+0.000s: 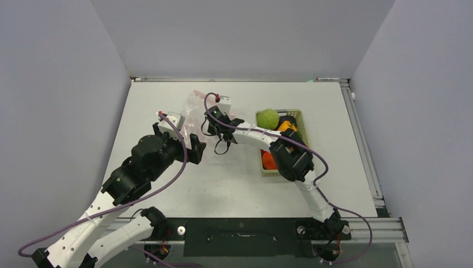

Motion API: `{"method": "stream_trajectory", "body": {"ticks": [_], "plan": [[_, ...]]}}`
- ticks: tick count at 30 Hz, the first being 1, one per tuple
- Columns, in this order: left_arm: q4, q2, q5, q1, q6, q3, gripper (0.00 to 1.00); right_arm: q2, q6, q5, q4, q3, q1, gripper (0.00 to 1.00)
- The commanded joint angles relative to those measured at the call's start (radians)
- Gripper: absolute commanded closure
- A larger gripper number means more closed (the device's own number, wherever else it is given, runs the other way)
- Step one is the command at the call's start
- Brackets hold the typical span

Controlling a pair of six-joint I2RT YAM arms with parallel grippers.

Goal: Place the food in the zip-top bag and seal the zipper
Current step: Pick up the zipper food storage bag at the center of the board.

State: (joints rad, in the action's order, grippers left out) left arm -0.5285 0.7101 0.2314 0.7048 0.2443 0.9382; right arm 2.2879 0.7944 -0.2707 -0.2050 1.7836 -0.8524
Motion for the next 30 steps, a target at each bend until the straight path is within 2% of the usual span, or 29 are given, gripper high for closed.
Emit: {"method": "stream_trajectory", "body": {"ticks": [1,7,15,30], "plan": [[0.017,-0.004,-0.005,-0.007,0.006,0.014,0.04,-0.065,-0.029,0.002,0.105,-0.040,-0.001,0.95],[0.016,-0.006,-0.002,-0.009,0.006,0.012,0.04,-0.162,-0.108,0.041,0.225,-0.154,-0.002,0.95],[0.016,-0.017,0.020,-0.020,0.012,0.013,0.04,-0.278,-0.225,0.082,0.270,-0.246,-0.005,0.95],[0.039,-0.056,0.059,-0.082,0.031,-0.005,0.04,-0.550,-0.467,0.114,0.167,-0.374,-0.012,0.95]]}}
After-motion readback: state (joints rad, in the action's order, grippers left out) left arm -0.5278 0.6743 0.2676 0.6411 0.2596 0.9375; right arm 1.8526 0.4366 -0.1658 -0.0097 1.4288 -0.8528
